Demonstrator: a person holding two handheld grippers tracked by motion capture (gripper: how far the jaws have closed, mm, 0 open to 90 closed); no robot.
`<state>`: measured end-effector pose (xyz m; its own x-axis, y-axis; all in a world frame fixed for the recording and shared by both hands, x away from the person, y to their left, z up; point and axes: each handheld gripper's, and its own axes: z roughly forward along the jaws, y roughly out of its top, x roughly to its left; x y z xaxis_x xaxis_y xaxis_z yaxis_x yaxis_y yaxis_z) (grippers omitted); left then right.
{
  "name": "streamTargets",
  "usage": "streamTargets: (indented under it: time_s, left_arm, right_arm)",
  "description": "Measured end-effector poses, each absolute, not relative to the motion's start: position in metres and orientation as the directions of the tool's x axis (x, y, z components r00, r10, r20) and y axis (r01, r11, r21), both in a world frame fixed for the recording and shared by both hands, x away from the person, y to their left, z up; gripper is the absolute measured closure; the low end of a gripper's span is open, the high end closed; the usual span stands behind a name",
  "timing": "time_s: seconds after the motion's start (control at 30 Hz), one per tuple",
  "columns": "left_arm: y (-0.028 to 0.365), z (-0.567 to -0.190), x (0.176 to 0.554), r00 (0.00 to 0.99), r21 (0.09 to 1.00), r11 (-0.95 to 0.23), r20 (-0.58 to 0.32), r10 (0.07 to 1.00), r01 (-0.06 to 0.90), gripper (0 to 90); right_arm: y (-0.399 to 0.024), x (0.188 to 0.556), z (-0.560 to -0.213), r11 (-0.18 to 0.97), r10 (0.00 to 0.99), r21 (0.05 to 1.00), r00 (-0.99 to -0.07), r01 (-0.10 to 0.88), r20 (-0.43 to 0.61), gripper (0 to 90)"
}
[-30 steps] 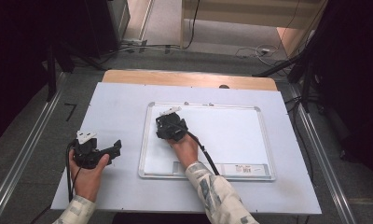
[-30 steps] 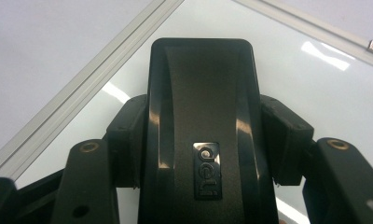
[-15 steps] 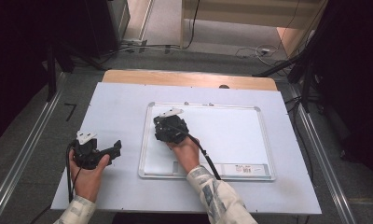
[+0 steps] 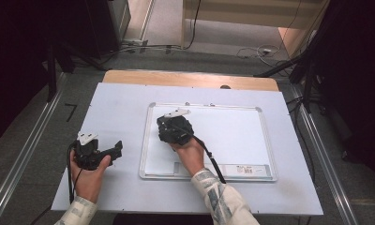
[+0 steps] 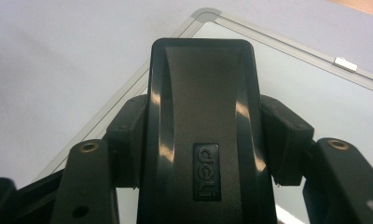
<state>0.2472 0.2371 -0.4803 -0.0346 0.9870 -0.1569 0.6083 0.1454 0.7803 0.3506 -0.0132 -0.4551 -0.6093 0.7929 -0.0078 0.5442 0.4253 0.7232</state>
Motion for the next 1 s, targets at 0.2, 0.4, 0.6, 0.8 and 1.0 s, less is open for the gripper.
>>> streamTargets:
  time_s: [0.2, 0.4, 0.6, 0.8, 1.0]
  left_arm:
    - [0.238, -0.480, 0.247, -0.035, 0.781, 0.148, -0.160, 0.987, 0.606, 4.7]
    - [0.238, -0.481, 0.248, -0.033, 0.779, 0.146, -0.159, 0.987, 0.610, 4.7]
    - [0.238, -0.480, 0.248, -0.033, 0.779, 0.147, -0.160, 0.987, 0.610, 4.6]
    - [0.239, -0.481, 0.247, -0.034, 0.779, 0.149, -0.162, 0.986, 0.609, 4.7]
    - [0.239, -0.481, 0.247, -0.034, 0.779, 0.149, -0.162, 0.986, 0.609, 4.7]
  right_arm:
    - [-0.015, 0.349, -0.455, 0.425, 0.794, 0.723, -0.607, 0.545, -0.009, 38.1]
    - [-0.024, 0.348, -0.455, 0.409, 0.804, 0.727, -0.595, 0.551, -0.001, 38.0]
    - [-0.034, 0.344, -0.452, 0.400, 0.811, 0.734, -0.585, 0.549, -0.004, 38.1]
    - [-0.047, 0.344, -0.451, 0.398, 0.822, 0.732, -0.569, 0.553, -0.016, 38.1]
    - [-0.062, 0.345, -0.452, 0.388, 0.836, 0.731, -0.547, 0.561, -0.025, 38.0]
